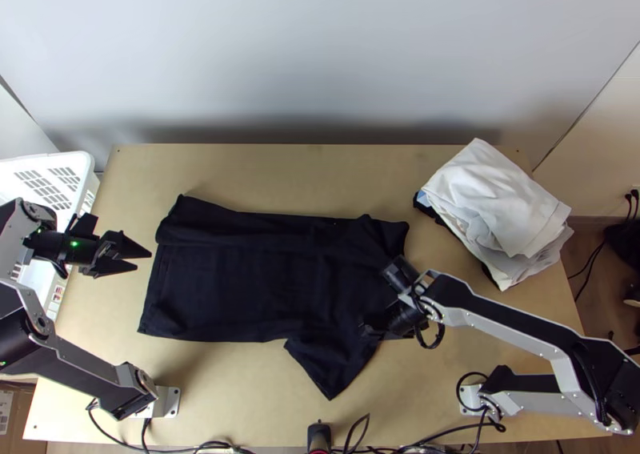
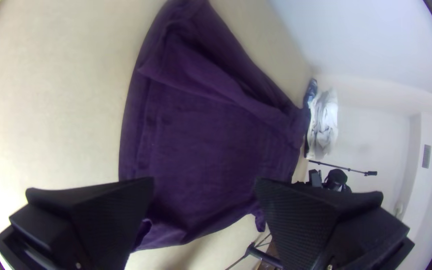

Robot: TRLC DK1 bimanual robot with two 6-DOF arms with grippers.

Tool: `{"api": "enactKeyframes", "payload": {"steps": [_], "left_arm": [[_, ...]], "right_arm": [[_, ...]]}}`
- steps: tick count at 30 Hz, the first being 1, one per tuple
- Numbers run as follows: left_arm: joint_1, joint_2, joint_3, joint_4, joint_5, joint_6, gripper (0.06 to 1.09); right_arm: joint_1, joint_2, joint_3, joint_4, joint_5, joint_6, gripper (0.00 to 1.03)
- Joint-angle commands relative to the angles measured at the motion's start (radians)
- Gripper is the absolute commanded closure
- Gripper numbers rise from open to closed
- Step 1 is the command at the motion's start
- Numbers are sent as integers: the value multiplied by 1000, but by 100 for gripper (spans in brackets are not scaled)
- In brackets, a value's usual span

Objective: Fold the t-shirt

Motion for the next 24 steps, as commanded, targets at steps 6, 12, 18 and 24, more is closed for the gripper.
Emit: {"api": "enactKeyframes", "payload": {"steps": [6, 12, 18, 24], "left_arm": [[168, -12, -153, 27, -176, 6, 11], [197, -70, -262, 24, -383, 24, 12], [61, -118, -394, 103, -383, 63, 12], [-96, -167, -471, 123, -335, 58, 13]], "right_arm": [[10, -125, -67, 117, 98, -43, 100], [13, -129, -70, 117, 103, -41, 100], [19, -114, -53, 119, 109, -40, 100], [22, -126, -54, 117, 124, -38, 100]]}}
